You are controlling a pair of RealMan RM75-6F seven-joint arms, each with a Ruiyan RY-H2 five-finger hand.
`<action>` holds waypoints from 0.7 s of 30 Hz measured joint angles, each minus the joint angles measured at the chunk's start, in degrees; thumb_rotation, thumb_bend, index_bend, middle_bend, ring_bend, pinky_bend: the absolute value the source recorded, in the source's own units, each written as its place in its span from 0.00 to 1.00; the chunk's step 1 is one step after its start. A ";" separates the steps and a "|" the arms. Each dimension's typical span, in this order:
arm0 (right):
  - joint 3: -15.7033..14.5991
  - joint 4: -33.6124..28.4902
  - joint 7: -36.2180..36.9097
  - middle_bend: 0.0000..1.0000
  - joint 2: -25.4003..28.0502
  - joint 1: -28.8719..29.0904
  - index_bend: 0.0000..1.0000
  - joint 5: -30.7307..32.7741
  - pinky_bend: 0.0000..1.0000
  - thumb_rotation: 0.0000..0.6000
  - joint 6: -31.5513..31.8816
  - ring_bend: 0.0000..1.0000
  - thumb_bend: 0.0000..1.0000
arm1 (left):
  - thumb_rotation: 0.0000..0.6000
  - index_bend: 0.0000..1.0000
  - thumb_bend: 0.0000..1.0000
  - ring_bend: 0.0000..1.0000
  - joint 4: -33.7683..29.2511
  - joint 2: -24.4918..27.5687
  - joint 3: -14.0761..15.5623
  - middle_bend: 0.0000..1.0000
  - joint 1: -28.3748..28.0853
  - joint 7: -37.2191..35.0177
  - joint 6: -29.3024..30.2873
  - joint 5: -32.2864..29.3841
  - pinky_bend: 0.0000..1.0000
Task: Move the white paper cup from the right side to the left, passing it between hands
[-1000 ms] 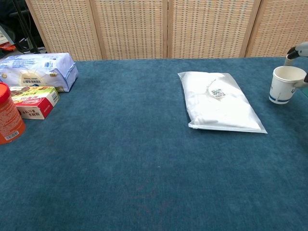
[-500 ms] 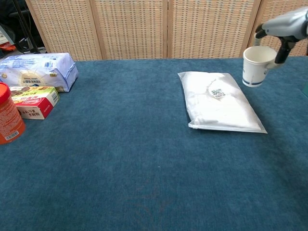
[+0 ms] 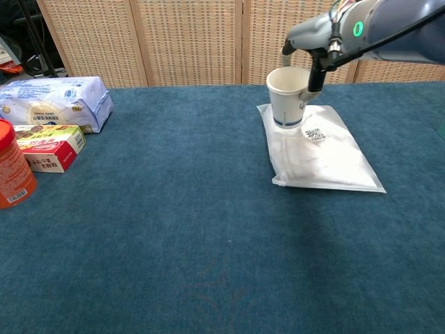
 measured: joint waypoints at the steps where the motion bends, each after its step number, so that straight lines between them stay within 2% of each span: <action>1: 0.43 -0.07 0.11 0.00 -0.74 0.49 0.32 0.82 0.00 1.00 -0.20 0.00 0.36 | 1.00 0.00 0.07 0.00 -0.04 0.16 -0.01 0.00 0.08 -0.35 0.15 0.18 0.00; 7: 1.64 0.72 0.65 0.00 -5.05 3.29 0.32 3.53 0.00 1.00 -1.58 0.00 0.36 | 1.00 0.00 0.07 0.00 -0.02 0.55 -0.13 0.00 0.29 -1.00 0.37 0.45 0.00; 21: 2.24 4.37 4.65 0.00 -10.42 4.58 0.32 3.69 0.00 1.00 -2.62 0.00 0.36 | 1.00 0.00 0.07 0.00 -0.03 0.32 -0.26 0.00 0.40 -0.53 0.34 0.57 0.00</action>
